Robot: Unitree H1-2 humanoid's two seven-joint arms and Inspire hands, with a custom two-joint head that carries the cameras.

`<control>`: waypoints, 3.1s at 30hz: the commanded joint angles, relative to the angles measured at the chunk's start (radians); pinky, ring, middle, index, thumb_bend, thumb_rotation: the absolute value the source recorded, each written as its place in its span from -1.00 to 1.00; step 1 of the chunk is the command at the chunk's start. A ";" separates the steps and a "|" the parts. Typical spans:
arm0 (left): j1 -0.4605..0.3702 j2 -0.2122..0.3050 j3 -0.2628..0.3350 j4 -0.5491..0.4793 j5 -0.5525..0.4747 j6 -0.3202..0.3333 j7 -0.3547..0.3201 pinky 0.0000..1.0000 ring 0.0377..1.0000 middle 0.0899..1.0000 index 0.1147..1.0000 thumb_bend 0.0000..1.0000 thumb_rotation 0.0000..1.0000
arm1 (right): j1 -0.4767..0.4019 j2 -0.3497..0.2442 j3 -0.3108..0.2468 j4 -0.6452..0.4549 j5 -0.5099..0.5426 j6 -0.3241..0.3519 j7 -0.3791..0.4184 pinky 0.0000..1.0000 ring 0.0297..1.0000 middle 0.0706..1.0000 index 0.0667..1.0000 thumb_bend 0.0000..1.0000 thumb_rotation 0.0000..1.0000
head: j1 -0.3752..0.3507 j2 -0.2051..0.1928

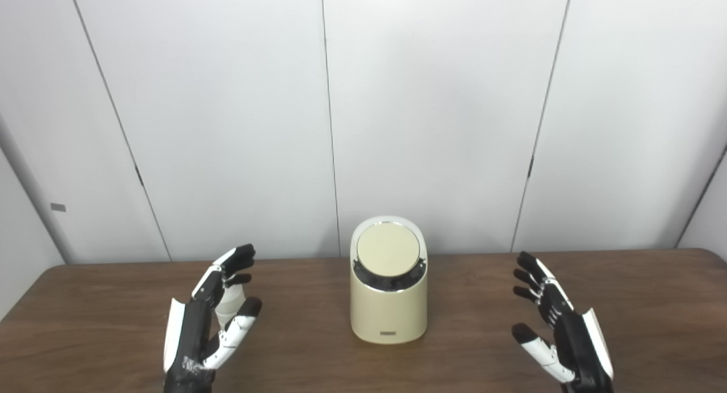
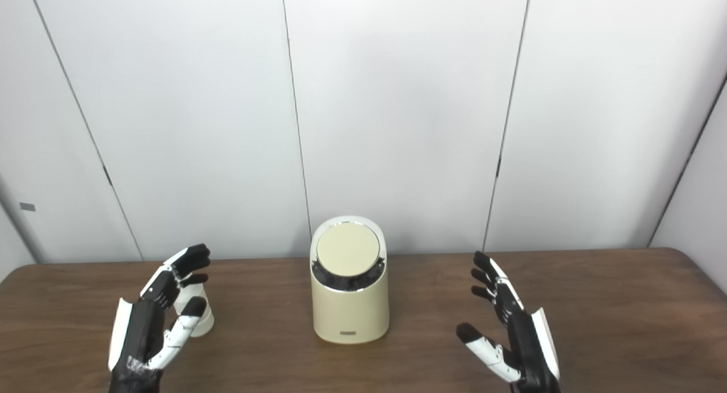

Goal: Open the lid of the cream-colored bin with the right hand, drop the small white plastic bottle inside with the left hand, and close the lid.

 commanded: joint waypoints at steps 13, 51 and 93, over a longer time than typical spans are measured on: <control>-0.034 0.008 0.002 -0.022 -0.003 -0.033 0.004 0.45 0.58 0.61 0.59 0.46 0.48 | -0.031 0.009 -0.003 -0.077 -0.020 0.012 -0.006 0.58 0.74 0.79 0.80 0.62 0.56 | -0.007 0.003; -0.042 -0.008 -0.005 -0.015 0.010 -0.033 0.010 0.44 0.57 0.61 0.58 0.42 0.47 | -0.418 0.020 0.121 -0.142 -0.453 0.636 0.035 0.17 0.60 0.83 0.84 0.95 -0.14 | -0.004 -0.003; -0.038 -0.028 -0.008 -0.023 0.036 -0.031 0.015 0.43 0.57 0.60 0.59 0.43 0.51 | -0.527 0.042 0.270 0.117 -0.639 0.784 0.037 0.62 0.77 0.81 0.82 0.84 0.12 | 0.005 -0.003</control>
